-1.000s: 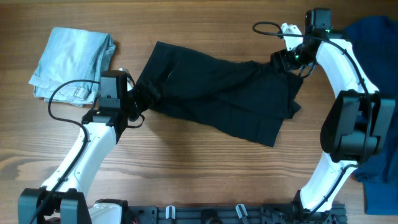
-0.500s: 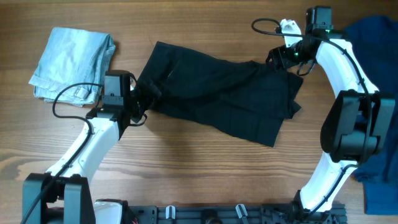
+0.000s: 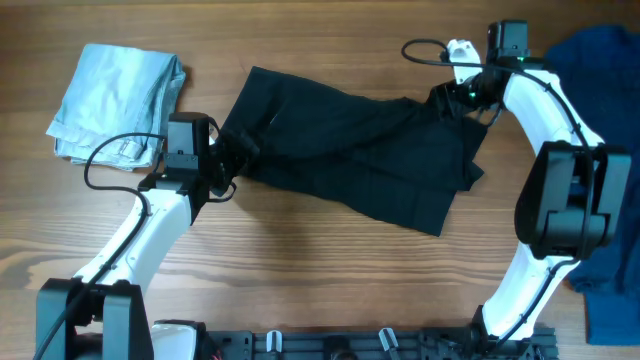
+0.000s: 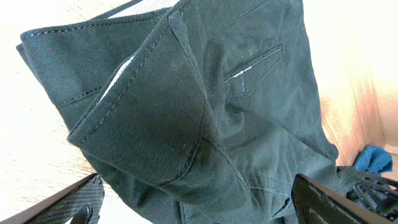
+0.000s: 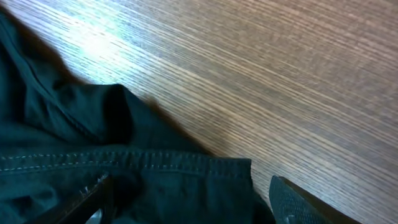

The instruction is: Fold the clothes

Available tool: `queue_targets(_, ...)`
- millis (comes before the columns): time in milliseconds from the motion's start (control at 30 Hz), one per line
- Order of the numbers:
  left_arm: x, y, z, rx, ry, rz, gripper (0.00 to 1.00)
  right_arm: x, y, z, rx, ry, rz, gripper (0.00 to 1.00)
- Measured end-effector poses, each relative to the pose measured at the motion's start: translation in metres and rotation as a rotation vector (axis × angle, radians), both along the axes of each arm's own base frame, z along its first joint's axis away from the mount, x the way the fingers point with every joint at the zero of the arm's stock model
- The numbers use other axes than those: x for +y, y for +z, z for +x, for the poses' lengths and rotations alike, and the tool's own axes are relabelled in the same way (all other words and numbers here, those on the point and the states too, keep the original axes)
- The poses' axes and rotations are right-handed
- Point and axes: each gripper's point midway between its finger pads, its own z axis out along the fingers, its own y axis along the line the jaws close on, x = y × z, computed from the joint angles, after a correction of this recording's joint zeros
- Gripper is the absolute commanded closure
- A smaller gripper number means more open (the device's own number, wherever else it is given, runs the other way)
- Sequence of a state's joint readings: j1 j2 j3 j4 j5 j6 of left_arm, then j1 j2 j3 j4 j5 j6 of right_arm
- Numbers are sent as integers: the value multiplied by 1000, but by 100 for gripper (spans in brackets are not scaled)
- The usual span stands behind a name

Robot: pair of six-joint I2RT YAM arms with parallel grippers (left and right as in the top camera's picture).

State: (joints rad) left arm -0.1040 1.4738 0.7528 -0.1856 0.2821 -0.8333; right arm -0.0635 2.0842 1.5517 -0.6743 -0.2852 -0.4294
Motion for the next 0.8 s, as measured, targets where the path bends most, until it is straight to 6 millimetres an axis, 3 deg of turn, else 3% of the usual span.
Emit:
queue_targets(100, 0, 0, 0, 0, 1, -1, 9, 0, -2, 1, -2, 0, 1, 36)
queue_targets(233, 0, 0, 0, 1, 3, -1, 9, 4, -1, 0, 0, 10, 19, 35)
queue_targets(267, 0, 0, 0, 1, 3, -1, 8, 4, -1, 0, 0, 12, 23, 33)
queue_targets(333, 0, 0, 0, 1, 3, -1, 8, 5, -1, -1, 9, 3, 32, 13)
queue_targets(500, 0, 0, 0, 0, 3, -2, 8, 3, -3, -7, 33, -4, 39, 9)
queue_targets(567, 0, 1, 1, -3, 3, -2, 8, 3, -3, -7, 33, -5, 39, 22)
queue_targets(633, 0, 1, 1, -4, 3, -2, 9, 2, -3, -7, 34, -11, 41, 44)
queue_targets(800, 0, 1, 1, -6, 3, -2, 10, 1, -3, -7, 47, -47, 55, 64)
